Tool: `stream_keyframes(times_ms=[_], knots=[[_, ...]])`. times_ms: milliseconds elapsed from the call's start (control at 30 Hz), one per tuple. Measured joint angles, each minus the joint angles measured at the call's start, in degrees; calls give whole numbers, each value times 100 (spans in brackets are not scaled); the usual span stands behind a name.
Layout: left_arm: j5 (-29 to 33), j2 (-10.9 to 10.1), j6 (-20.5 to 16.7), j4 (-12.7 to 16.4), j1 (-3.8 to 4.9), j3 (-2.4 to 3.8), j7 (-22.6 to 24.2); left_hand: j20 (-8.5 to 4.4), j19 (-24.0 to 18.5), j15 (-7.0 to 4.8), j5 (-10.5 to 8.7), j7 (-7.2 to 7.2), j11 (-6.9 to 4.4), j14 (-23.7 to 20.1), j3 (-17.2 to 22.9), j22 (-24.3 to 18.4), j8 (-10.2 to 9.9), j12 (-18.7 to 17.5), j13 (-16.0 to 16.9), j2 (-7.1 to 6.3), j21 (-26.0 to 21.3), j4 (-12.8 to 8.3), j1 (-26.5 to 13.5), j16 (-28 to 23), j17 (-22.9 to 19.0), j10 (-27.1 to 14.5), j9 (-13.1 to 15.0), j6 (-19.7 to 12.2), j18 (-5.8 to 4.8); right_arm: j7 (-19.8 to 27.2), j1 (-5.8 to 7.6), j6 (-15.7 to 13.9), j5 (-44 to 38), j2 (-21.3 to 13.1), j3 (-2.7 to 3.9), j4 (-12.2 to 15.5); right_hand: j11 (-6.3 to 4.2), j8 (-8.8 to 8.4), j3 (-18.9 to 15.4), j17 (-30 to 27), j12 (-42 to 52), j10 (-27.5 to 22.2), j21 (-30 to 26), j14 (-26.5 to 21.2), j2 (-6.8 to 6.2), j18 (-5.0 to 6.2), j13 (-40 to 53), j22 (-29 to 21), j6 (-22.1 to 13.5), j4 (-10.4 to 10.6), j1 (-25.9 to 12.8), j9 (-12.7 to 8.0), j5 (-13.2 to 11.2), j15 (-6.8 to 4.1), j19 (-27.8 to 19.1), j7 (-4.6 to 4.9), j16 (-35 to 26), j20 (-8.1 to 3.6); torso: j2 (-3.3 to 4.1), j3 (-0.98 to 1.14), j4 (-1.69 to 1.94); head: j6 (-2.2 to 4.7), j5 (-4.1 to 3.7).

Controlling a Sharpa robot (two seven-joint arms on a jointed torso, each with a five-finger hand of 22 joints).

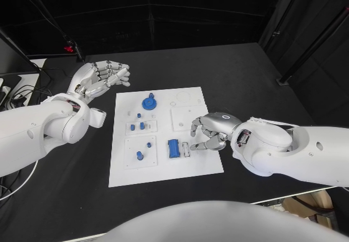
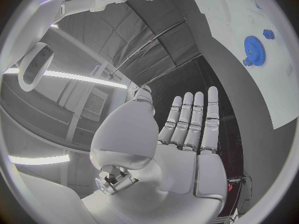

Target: Assemble the parts on the task board

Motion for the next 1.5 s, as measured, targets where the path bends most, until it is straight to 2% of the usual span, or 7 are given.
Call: stream_keyframes(times_ms=[300, 467, 633, 767, 933, 1167, 1500], knots=[[0, -7, -3, 0, -19, 0, 5, 0, 0, -13, 0, -13, 0, -13, 0, -1, 0, 0, 0, 0, 0, 0, 0, 0, -5, 0, 0, -13, 0, 224, 0, -582, 271, -6, 2, -101, 62, -95, 20, 0, 0, 20, 0, 1, 129, 0, 0, 0, 66, -20, 7, -114, 318, 42, -2, 66, 0, 44, 0, 1, 0, 0, 82], [0, -8, -5, 2, -27, 0, 10, 0, 0, -15, 0, -20, 0, -15, -19, -5, 29, 0, -5, 0, 0, -15, 0, 0, -16, -42, 0, -23, 0, 550, 3, -1030, 801, -18, 3, -193, 82, -229, 33, 0, 0, 0, 0, 2, 225, 0, 0, 0, 127, -36, -26, -220, 701, 44, 19, 101, 0, 63, 0, 1, 0, 0, 131], [0, -8, -6, 3, -33, 0, 16, 0, 0, -15, 0, -21, 0, -15, -37, -10, 29, 0, -5, 26, 0, 4, -26, 22, -25, -42, 0, -62, 0, 1194, 62, -1469, 1976, -23, 5, -335, 103, -341, -158, 0, 0, 20, 0, 1, 311, -1, 0, 0, 209, -68, -112, -326, 1237, 83, 8, 126, 0, 76, -3, 1, 0, 0, 135], [0, -7, -6, 2, -36, 0, 20, 0, 0, -15, 0, -21, 19, -15, -37, -10, 29, 0, -5, 26, 0, 4, -26, 22, -33, -61, 0, -62, 0, 1782, 155, -1579, 3283, -7, 10, -441, 145, -381, -316, 0, 0, 1, 0, 22, 440, -1, 0, 0, 284, -54, -322, -374, 1664, 103, 12, 160, 0, 97, -3, -2, 1, 0, 124], [0, 5, -7, -4, -40, 0, 23, 0, 0, -15, 0, -21, 19, -15, -65, -10, 56, 0, -5, 26, 0, 1, -26, 22, -36, -61, 0, -62, 0, 2510, 210, -1376, 4980, 37, 12, -547, 154, -479, -379, 0, 0, 10, 0, 1, 558, 0, 0, 0, 281, -55, -439, -430, 1775, 124, 2, 163, 0, 126, 4, -2, 3, 0, 114], [0, 20, -5, -8, -50, 0, 28, 0, 0, 6, -13, -22, 20, -36, -143, -24, 121, 39, -5, 38, 0, 1, -130, 67, -77, -103, 0, -104, 0, 3362, 226, -737, 6667, 78, 8, -684, 154, -521, -708, 0, 0, 10, 0, 1, 636, -1, 0, 0, 208, -27, -743, -490, 1409, 124, 2, 168, 0, 126, 4, 0, 3, 0, 129], [105, 32, 8, -10, -57, 0, 39, 21, -21, 21, -612, -51, 38, -90, -188, -58, 323, 160, -5, -106, 8, 9, -461, 155, -203, -161, -8, -259, 0, 4171, 231, -240, 7923, 213, 9, -862, 154, -549, -1005, 0, 0, 10, 0, 1, 616, -1, 0, 0, 77, -25, -1016, -511, 1077, 123, 2, 181, 0, 126, 7, 2, 1, 0, 129]])
